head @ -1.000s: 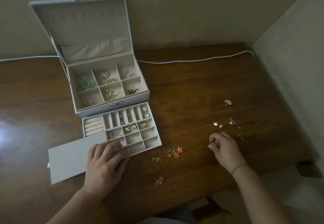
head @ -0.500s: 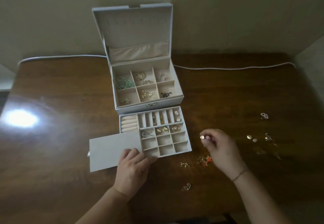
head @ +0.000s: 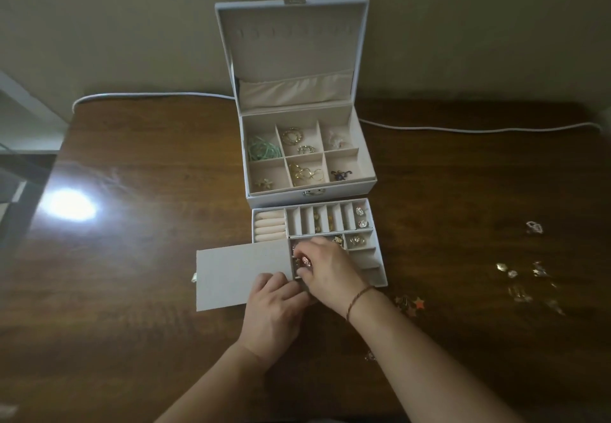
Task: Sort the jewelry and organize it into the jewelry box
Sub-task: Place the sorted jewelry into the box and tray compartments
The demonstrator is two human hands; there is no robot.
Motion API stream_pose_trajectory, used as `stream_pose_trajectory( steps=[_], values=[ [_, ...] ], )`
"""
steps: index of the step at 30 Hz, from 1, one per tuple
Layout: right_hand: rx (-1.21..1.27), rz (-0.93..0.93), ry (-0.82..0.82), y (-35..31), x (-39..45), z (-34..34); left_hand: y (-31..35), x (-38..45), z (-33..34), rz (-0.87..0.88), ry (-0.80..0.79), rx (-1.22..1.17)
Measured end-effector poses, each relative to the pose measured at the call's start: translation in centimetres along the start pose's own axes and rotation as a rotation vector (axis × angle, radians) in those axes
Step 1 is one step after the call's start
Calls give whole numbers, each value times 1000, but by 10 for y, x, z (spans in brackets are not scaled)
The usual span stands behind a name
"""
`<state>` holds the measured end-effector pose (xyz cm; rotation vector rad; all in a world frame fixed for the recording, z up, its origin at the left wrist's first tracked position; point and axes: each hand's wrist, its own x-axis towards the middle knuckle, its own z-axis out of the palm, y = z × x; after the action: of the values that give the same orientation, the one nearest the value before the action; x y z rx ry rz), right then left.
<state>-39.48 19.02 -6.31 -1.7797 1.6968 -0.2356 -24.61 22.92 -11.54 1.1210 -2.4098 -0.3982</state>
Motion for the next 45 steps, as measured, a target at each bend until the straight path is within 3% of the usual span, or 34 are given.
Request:
stream_pose_trajectory(
  steps=[7, 11, 20, 22, 25, 37, 45],
  values=[
    [133, -8, 23, 8, -8, -1, 1, -1, -1, -6, -7, 18],
    [232, 13, 191, 29, -35, -13, -1, -1, -1, -9, -12, 8],
    [150, 634, 641, 191, -136, -98, -6, -3, 8, 47, 72, 54],
    [89, 732, 667, 222, -147, -118, -4, -2, 9, 49, 78, 61],
    [-34, 849, 544, 256, -151, -133, -1, 1, 9, 42, 71, 69],
    [-54, 816, 541, 280, -147, -128, -2, 0, 11, 36, 74, 44],
    [50, 784, 649, 243, -130, -134, 0, 2, 10, 35, 97, 50]
  ],
)
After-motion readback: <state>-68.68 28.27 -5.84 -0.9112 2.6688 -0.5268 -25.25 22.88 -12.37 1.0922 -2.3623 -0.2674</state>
